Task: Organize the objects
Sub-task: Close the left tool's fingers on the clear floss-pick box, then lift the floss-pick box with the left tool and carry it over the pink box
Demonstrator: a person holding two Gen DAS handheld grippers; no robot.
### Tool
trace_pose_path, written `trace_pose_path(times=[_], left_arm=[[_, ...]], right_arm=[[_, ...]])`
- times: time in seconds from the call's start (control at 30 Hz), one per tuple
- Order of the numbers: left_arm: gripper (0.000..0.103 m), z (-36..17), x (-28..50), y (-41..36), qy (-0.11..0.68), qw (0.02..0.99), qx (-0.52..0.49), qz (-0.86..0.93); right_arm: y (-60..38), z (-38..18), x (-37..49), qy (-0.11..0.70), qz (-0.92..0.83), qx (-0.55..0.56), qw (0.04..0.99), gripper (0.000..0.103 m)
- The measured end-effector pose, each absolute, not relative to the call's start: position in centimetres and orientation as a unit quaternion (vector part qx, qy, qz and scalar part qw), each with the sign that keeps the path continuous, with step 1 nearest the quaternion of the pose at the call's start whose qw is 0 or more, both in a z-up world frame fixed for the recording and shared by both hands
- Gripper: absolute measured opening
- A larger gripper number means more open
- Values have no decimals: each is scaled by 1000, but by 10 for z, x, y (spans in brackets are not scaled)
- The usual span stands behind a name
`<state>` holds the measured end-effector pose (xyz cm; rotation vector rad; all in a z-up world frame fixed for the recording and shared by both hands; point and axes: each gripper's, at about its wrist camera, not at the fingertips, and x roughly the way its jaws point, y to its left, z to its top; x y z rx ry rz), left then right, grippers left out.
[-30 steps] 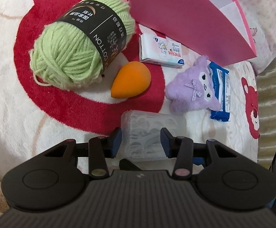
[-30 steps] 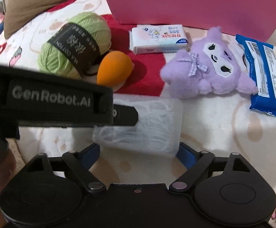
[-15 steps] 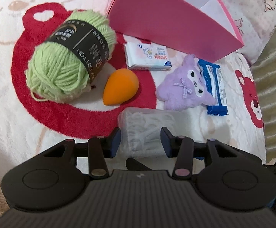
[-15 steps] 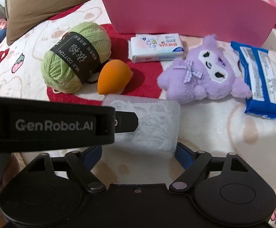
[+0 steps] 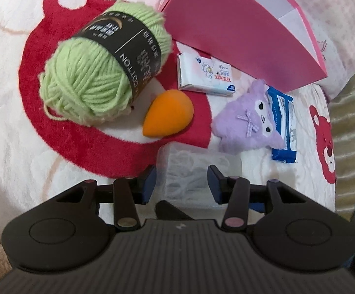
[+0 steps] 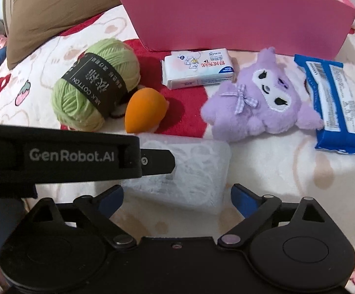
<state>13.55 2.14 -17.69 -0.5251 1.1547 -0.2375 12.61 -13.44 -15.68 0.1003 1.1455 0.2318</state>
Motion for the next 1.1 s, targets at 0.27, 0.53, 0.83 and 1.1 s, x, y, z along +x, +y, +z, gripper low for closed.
trace_pose_path(times=[0.27,0.53,0.83,1.1], left_arm=[[44,-171,129,22,534,800,-240,-131],[45,-154,118,26,512,815,-232,-141],[45,-109,93,13,450,854,-187,-184],[45,-73,80,2,404,885,-125,-195]], right_arm=[[-129,-162,128,530,109,47,839,96],[-124,-148,117,504,112,21,856,96],[-137,-109,86,436,97,21,895,96],[-140,-91,79,398,102,14,912,96]])
